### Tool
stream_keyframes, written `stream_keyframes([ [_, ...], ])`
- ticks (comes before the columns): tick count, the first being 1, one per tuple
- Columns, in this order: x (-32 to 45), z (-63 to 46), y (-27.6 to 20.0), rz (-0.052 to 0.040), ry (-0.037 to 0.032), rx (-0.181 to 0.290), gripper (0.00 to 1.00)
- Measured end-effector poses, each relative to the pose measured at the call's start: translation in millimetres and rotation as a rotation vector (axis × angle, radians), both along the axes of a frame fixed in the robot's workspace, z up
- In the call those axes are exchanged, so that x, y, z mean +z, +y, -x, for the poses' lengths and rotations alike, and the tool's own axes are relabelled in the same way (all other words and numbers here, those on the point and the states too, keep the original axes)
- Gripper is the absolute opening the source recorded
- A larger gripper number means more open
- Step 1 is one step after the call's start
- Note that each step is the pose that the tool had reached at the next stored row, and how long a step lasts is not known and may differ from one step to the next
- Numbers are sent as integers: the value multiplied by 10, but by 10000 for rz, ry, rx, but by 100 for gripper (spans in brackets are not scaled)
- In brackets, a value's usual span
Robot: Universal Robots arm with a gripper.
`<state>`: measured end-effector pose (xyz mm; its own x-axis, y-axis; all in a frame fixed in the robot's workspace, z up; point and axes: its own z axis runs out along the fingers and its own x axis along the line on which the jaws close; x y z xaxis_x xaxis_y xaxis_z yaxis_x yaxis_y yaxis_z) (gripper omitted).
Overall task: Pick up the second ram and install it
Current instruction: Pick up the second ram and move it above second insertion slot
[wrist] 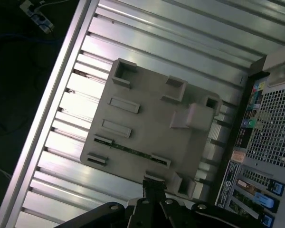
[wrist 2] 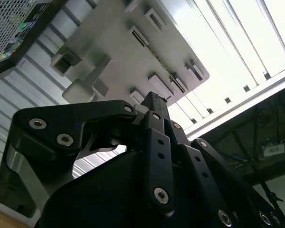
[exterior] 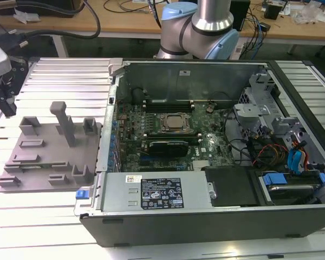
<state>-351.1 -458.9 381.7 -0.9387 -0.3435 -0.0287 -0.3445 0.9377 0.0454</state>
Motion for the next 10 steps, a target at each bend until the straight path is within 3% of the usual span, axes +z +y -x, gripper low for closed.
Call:
stream_keyframes([
  [10, 0, 0, 0, 0, 0, 1149, 8],
])
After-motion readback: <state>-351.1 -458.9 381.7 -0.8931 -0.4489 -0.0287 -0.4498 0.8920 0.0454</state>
